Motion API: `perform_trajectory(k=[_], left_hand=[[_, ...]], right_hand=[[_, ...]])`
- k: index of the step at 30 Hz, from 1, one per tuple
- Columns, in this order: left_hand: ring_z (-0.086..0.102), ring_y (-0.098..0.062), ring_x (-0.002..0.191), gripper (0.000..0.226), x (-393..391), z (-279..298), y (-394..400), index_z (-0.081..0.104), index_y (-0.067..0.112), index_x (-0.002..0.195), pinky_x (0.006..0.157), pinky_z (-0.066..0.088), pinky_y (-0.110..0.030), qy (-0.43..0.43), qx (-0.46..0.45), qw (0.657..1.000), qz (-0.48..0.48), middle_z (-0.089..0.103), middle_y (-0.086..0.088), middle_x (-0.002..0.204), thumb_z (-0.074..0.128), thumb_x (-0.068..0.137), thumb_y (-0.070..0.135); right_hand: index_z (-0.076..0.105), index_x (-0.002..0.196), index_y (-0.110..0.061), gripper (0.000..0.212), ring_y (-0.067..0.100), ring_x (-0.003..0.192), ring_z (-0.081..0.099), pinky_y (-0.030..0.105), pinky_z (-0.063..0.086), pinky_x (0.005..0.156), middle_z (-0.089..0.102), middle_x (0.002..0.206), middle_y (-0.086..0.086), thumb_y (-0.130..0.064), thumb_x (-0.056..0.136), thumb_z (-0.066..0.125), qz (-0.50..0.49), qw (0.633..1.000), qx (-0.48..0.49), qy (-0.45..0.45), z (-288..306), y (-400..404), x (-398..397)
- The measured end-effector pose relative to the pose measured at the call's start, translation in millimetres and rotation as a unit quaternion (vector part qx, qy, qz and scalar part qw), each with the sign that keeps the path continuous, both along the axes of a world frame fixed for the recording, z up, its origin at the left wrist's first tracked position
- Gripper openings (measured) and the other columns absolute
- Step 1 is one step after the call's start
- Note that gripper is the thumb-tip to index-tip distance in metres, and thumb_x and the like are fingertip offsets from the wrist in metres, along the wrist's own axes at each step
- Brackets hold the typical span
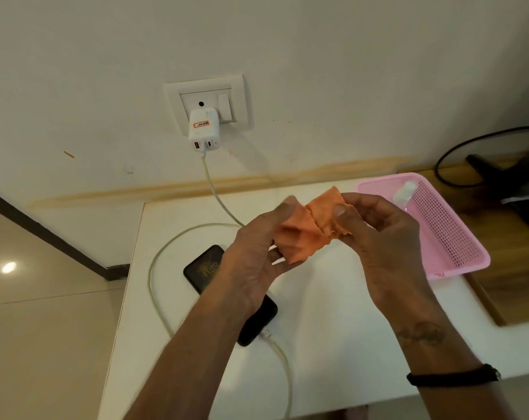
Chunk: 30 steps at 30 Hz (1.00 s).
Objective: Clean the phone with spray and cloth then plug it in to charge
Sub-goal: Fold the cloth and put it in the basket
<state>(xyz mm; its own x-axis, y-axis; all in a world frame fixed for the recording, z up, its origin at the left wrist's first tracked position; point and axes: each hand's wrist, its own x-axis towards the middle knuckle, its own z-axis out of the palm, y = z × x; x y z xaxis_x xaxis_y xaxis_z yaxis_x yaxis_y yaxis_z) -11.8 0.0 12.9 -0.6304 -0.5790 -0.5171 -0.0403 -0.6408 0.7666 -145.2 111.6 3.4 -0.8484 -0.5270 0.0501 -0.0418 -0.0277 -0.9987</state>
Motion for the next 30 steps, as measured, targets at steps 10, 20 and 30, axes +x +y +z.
perform_trajectory(k=[10, 20, 30], left_hand=[[0.079, -0.023, 0.096, 0.032, -1.9, -4.7, 5.8, 0.072, 0.017, 0.108, 0.099, 0.059, -0.046, -0.092, -0.161, 0.982, -0.046, 0.082, -0.008, 0.097, 0.086, 0.082, 0.03], [0.074, -0.002, 0.087, 0.032, -5.1, -4.2, 6.2, 0.07, 0.039, 0.116, 0.072, 0.053, -0.023, -0.142, -0.271, 0.947, -0.097, 0.081, 0.01, 0.094, 0.077, 0.086, 0.051], [0.08, -0.02, 0.085, 0.019, -8.5, -7.7, 9.3, 0.079, 0.02, 0.105, 0.085, 0.065, -0.038, -0.11, -0.222, 0.969, -0.025, 0.083, -0.003, 0.086, 0.068, 0.099, 0.034]], right_hand=[[0.069, 0.083, -0.044, 0.024, -0.006, 0.082, 0.071, 0.003, 0.05, 0.063, 0.071, 0.077, -0.035, -0.023, 0.087, 0.079, -0.022, 0.989, 0.03, 0.145, 7.5, 2.1, -2.4], [0.069, 0.086, -0.045, 0.028, -0.004, 0.083, 0.072, 0.003, 0.051, 0.067, 0.071, 0.079, -0.034, -0.019, 0.088, 0.08, 0.022, 0.975, 0.021, 0.219, 16.2, 0.9, -1.8], [0.073, 0.096, -0.033, 0.019, -0.001, 0.105, 0.068, 0.01, 0.055, 0.084, 0.072, 0.108, -0.024, -0.022, 0.084, 0.083, 0.145, 0.951, 0.103, 0.253, 9.4, 6.3, -5.2]])
